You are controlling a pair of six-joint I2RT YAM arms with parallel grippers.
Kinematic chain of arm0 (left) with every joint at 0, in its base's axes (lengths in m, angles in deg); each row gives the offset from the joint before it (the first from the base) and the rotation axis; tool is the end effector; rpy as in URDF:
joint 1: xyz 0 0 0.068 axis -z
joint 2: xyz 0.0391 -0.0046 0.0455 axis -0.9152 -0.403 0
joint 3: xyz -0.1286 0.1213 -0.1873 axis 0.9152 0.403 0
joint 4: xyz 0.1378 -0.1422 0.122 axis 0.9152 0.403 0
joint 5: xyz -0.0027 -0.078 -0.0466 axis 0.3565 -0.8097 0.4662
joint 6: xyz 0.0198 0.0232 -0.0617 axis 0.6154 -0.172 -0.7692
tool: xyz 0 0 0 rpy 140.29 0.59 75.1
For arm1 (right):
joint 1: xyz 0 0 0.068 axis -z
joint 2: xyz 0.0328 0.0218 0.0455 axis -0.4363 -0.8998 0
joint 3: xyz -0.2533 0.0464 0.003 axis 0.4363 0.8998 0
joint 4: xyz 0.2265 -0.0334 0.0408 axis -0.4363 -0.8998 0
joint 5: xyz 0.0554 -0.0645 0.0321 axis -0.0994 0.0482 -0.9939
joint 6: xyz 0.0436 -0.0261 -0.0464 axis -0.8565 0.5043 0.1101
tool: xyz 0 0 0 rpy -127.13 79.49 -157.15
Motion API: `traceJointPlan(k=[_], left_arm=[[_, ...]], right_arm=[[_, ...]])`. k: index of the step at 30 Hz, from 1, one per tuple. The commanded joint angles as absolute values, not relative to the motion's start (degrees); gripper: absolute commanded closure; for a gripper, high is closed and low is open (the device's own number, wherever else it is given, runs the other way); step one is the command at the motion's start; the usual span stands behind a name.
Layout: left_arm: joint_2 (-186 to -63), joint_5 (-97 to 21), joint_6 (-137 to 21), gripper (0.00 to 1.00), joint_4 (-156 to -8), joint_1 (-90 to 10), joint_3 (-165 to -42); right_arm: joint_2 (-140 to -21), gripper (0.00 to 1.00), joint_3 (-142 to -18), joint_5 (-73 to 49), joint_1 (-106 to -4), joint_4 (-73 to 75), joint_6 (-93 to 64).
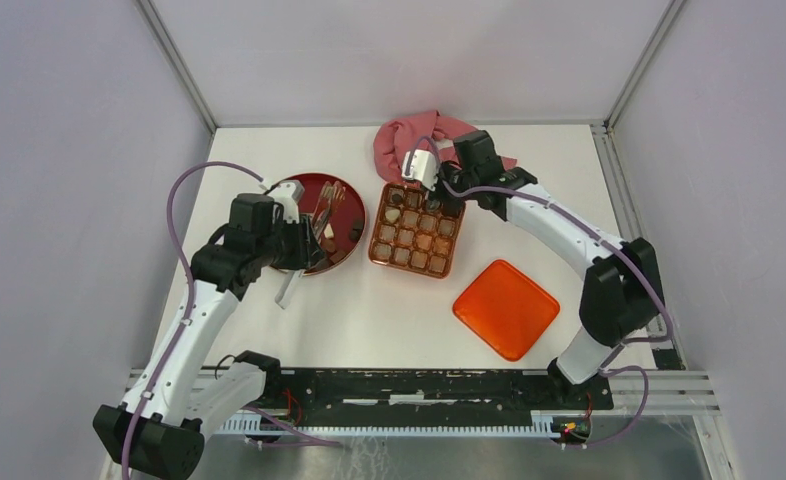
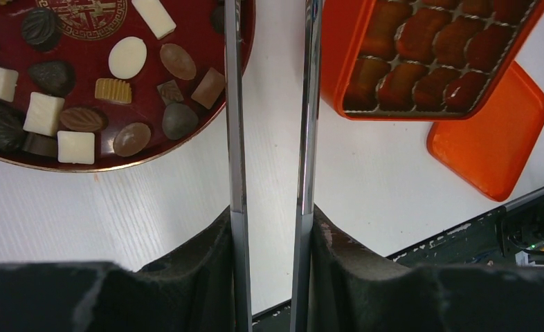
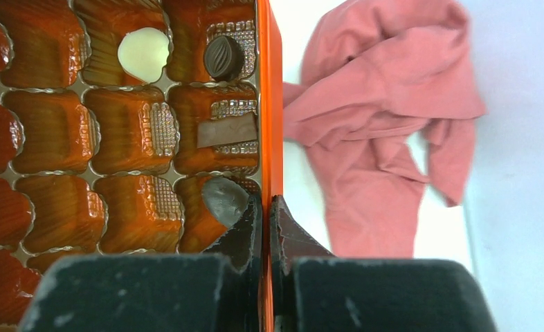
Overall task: Pack the chocolate
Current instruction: Pick up the packing box from the center of the board, then place the packing box at the center of the board.
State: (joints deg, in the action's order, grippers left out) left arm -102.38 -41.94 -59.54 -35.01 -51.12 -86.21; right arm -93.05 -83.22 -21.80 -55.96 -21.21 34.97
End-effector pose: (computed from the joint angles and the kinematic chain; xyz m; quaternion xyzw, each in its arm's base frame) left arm 0.1683 -0.0578 0.2900 0.0545 0.9124 -0.1933 0.3567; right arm 0.3026 0.1944 0.2869 -0.5803 0.6732 0.0845 0.4504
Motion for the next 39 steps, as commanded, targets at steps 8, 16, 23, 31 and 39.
traceJointPlan(k=[8,16,23,31,39], left_arm=[[-100.71,-51.48,-62.41,0.98,-41.75,-51.32,-85.42],[-101.74,-58.95,-66.03,0.98,-47.58,-51.26,-81.52],[-103.74,-59.55,-67.97,0.98,-49.76,-49.94,-79.70],[-106.13,-55.74,-70.96,0.98,-53.29,-43.52,-78.68],[-113.16,-43.92,-72.12,0.98,-53.18,-31.11,-82.48]], right_arm=[[-106.17,1.00,-87.52,-31.98,-51.51,-22.08,26.56],[-111.61,0.96,-87.72,-38.76,-48.12,-23.25,24.38],[-111.56,0.77,-86.83,-40.62,-46.98,-23.00,23.61],[-107.85,0.58,-86.83,-41.11,-45.16,-23.88,23.58],[-94.69,0.49,-82.88,-47.68,-38.65,-27.97,24.95]])
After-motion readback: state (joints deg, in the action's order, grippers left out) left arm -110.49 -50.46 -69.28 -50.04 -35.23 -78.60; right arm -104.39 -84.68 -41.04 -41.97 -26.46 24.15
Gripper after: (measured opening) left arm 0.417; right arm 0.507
